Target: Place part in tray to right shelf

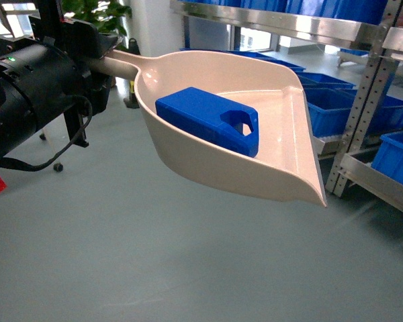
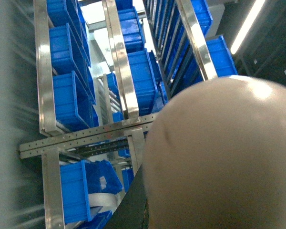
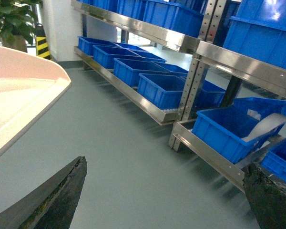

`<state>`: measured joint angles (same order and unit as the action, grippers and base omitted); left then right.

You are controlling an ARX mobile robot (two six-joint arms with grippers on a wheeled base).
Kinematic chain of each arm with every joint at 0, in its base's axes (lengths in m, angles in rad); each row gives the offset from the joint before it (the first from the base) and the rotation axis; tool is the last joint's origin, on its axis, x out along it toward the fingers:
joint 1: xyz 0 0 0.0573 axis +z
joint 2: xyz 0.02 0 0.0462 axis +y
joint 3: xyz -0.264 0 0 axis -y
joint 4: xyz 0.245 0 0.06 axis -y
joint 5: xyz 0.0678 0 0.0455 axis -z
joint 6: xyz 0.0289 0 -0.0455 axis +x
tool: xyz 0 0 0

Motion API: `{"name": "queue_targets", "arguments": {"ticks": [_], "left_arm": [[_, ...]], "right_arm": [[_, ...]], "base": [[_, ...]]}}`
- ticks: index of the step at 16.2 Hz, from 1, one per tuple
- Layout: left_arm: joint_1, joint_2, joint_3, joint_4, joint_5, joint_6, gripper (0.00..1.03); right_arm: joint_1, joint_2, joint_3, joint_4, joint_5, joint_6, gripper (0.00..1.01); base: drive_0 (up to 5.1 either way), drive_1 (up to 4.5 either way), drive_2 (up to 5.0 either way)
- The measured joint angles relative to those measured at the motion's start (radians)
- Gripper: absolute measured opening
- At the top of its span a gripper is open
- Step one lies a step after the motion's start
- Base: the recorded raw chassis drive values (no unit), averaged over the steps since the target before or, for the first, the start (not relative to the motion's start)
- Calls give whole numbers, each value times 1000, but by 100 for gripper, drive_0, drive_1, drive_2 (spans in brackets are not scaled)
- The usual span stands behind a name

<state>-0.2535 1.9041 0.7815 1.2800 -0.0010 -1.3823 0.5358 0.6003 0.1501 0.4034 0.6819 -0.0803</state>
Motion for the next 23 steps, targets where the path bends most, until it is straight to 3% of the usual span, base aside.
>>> {"name": "queue_targets", "arguments": {"ticks": [23], "left_arm": [[0,0,0,-1,-1,0,14]], "right_arm": [[0,0,0,0,0,0,98]], "base": [[-166,-166,-166]]}}
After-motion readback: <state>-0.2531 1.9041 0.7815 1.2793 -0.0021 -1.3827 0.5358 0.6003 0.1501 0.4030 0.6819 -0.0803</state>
